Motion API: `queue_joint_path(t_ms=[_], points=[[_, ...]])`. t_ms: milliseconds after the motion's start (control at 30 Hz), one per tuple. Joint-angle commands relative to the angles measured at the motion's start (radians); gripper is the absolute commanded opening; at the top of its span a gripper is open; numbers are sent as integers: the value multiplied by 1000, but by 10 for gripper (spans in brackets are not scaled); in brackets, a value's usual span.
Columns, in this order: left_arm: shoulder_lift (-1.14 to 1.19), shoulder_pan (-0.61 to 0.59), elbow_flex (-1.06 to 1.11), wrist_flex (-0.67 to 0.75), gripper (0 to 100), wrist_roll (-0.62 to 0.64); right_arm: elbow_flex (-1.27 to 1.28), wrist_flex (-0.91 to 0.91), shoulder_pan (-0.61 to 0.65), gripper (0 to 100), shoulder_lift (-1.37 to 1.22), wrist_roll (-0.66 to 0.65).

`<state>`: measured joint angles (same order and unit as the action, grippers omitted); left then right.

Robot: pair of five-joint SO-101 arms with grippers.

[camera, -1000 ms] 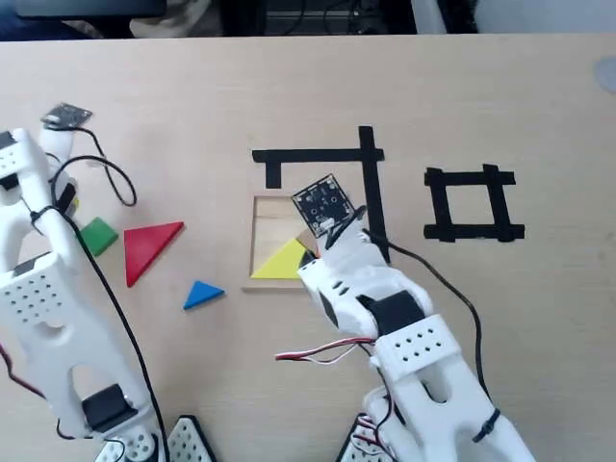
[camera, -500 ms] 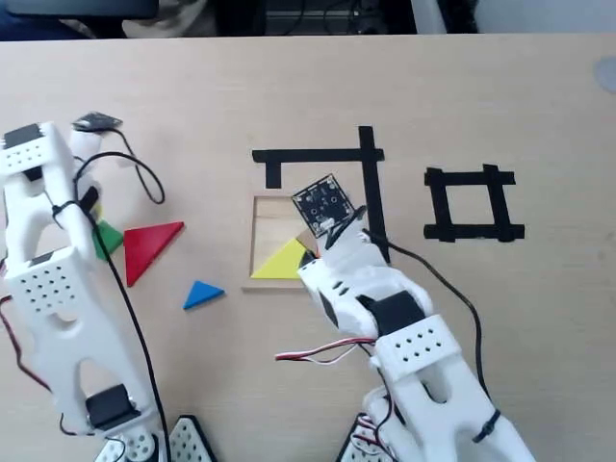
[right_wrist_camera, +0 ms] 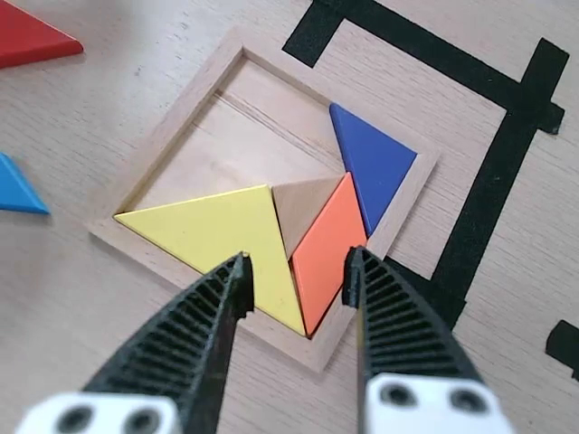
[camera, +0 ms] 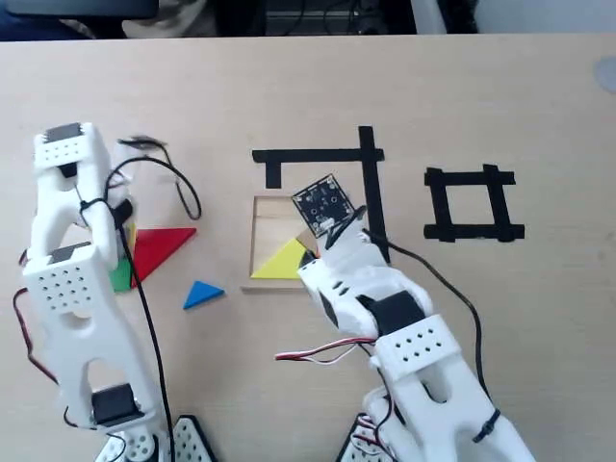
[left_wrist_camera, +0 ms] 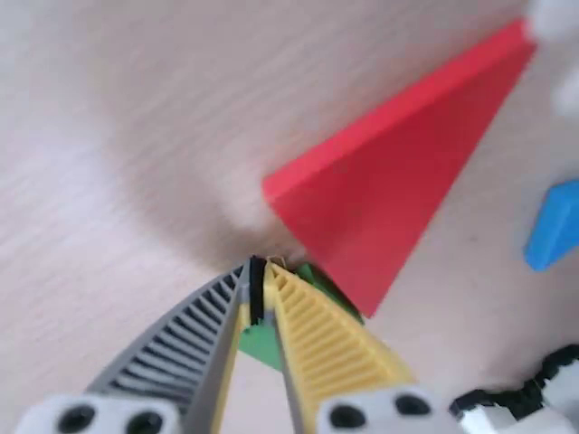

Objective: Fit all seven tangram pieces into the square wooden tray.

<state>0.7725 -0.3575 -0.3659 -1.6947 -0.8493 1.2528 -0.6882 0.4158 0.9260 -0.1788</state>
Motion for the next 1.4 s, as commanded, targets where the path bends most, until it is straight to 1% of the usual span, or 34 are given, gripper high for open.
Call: queue_joint_path(t_ms=[0, 167, 300, 367, 467, 533, 600, 700, 800, 900, 967, 1167, 1367], points=[[-167, 58, 111, -12, 29, 8, -27, 20, -18, 181, 18, 6], [-474, 61, 191, -5, 29, 9, -30, 17, -18, 181, 18, 6], [-643, -16, 262, 43, 29, 9, -28, 17, -15, 181, 18, 9], [-678, -85, 318, 78, 29, 3, -28, 15, -15, 181, 18, 11], [-671, -196, 432, 163, 29, -8, -27, 15, -15, 181, 18, 12], [-666, -255, 516, 203, 29, -74, -27, 15, -15, 181, 18, 12], [-672, -302, 608, 238, 29, -123, -27, 15, -15, 181, 18, 12], [-672, -341, 717, 342, 29, -130, -27, 15, -14, 181, 18, 12], [-672, -349, 806, 494, 29, -126, -27, 14, -14, 181, 18, 12], [-671, -335, 849, 600, 29, -95, -27, 14, -14, 181, 18, 12], [-669, -314, 874, 618, 29, -72, -27, 14, -14, 181, 18, 12], [-671, -242, 911, 628, 29, -69, -27, 14, -14, 181, 18, 12], [-689, -234, 923, 626, 29, -69, -28, 14, -14, 181, 18, 11]])
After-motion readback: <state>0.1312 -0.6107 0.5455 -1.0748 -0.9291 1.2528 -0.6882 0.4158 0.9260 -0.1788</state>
